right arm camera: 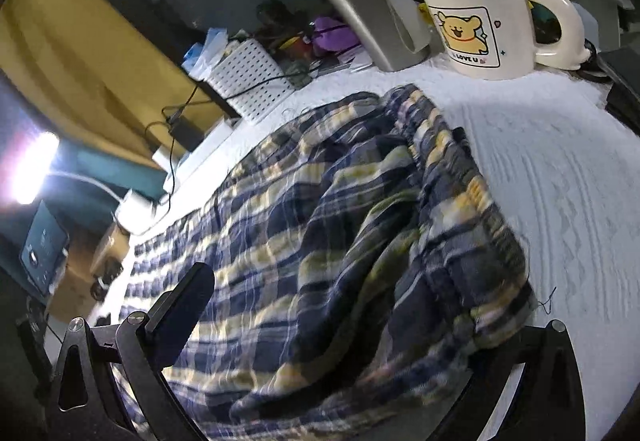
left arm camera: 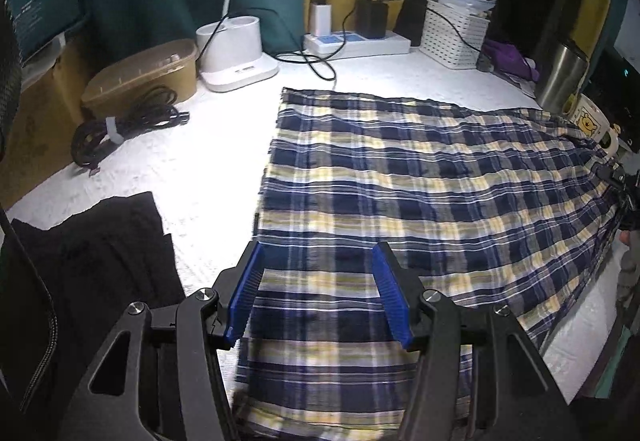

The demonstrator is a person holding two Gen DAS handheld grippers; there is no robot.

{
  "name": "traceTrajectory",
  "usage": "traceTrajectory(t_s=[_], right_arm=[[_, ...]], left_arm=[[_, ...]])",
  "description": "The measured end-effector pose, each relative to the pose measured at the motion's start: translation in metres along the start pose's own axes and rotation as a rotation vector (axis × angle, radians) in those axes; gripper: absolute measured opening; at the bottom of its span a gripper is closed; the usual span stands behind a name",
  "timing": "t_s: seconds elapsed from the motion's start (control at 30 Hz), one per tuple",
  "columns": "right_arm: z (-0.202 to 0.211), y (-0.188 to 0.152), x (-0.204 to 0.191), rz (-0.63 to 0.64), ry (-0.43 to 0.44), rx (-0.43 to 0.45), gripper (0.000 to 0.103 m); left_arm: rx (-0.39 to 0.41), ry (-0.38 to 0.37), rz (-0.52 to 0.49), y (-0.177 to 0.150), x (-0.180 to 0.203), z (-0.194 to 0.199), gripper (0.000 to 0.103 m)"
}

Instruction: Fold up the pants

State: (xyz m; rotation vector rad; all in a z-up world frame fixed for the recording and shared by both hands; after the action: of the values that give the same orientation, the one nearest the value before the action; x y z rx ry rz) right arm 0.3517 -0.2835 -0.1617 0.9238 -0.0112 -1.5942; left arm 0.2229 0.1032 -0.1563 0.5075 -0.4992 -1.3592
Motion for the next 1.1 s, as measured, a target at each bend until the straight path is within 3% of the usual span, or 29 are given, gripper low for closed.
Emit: traceTrajectory(t_s=[0.27,0.33,0.4,0.5,0.6,0.7,1.1], right_arm=[[0.005,0.01,0.014,-0.061,0.059,0.026,0.1],[0.004,0.011,0.017,-0.059,0.045,0.036,0.087],[0.002,0.011,0.022,-0.073,0.048,0.04,0.064],[0.001,0.014,0.037,-0.148,0.078,0.041,0.04],[0.002,0.016,0.04,-0.166,0.118,0.039,0.024],[0.005,0.019,0.032,-0.106,0.103,0.053,0.018],[0.037,0.036,0.038,-0.032,0.022,0.108,0.016]], left_arm=[[-0.022,0.017,0.028,-0.002,-0.013,-0.008,0.056],[-0.027,0.015,0.025,-0.002,-0.013,-0.01,0.056],[-0.033,0.013,0.021,-0.001,-0.011,-0.012,0.056],[-0.036,0.016,0.015,0.002,-0.007,-0.013,0.056],[-0.031,0.016,0.003,0.005,-0.001,-0.011,0.056],[-0.03,0.014,-0.005,0.007,0.005,-0.011,0.056],[-0.011,-0.003,-0.027,0.011,0.018,-0.006,0.056]])
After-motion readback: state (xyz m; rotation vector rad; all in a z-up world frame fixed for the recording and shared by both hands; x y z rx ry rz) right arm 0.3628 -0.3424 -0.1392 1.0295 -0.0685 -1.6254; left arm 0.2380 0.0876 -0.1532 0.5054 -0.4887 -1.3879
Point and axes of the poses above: each gripper's, at about its wrist camera, not at the fingertips, and z roughly against the way its jaws point, x to its right, y to its top, the point moved 6 cm from there along -z, roughly the way its jaws point, and after that the axes turned 1 degree about -z, right-handed, at the moved point
